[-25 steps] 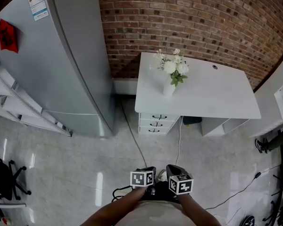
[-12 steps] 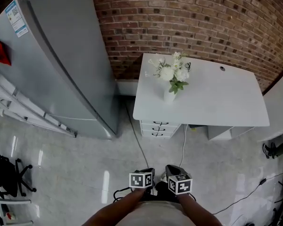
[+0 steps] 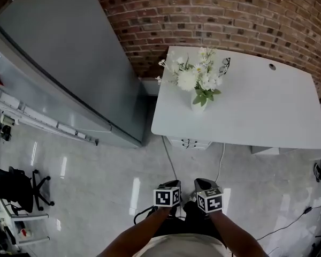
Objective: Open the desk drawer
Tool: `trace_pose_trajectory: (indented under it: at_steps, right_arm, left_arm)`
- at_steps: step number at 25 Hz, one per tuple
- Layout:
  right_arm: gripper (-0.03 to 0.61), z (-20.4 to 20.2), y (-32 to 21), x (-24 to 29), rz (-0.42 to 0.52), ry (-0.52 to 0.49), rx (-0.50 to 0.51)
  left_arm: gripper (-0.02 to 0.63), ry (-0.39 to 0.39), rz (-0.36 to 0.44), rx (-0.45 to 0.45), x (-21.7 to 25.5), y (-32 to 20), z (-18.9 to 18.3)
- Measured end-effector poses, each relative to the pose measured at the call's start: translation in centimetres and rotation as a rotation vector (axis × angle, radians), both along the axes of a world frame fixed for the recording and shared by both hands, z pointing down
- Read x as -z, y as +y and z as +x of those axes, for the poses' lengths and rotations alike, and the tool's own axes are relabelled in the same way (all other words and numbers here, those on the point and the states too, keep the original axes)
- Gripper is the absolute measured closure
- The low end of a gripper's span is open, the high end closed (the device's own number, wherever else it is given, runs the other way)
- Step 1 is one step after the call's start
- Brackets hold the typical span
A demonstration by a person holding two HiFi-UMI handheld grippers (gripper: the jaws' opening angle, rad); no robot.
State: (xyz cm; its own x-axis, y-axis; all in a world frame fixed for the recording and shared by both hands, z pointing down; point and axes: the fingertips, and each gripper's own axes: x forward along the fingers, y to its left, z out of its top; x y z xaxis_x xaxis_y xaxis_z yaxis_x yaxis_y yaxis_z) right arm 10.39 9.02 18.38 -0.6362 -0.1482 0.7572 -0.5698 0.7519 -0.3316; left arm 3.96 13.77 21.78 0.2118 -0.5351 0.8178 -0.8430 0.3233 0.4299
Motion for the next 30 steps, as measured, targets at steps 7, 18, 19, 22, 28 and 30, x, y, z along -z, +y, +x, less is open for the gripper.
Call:
trace_pose_trajectory:
  at_steps: [7, 18, 19, 22, 28, 30]
  right_arm:
    - [0.563, -3.6, -2.8, -8.4, 0.006, 0.022, 0.110]
    - [0.563, -6.2, -4.7, -23.0, 0.053, 0.085, 0.231]
    - [0.563, -6.2, -4.6, -24.2, 0.040, 0.090, 0.250]
    - [0.563, -6.2, -4.1, -27.6, 0.005, 0.105, 0.326]
    - [0.563, -7.0, -5.0, -34.2, 0.054, 0.173, 0.467]
    - [0.563, -6.9, -5.2, -35.9, 0.064, 0.201, 0.503]
  left_arm:
    - [0.603, -0.067, 0.059, -0.133, -9.2, -6.3, -3.6]
    - [0.604, -0.101, 0.079, -0.380, -25.1, -10.6, -6.9]
    - [0.604, -0.107, 0.083, -0.404, -26.2, -11.1, -7.0]
    - [0.603, -0.123, 0.084, -0.499, -29.4, -12.0, -6.6]
    - [0.592, -0.230, 0.146, -0.698, -34.9, -14.8, -7.2]
    - [0.520, -0.260, 0.160, -0.760, -36.3, -15.7, -7.1]
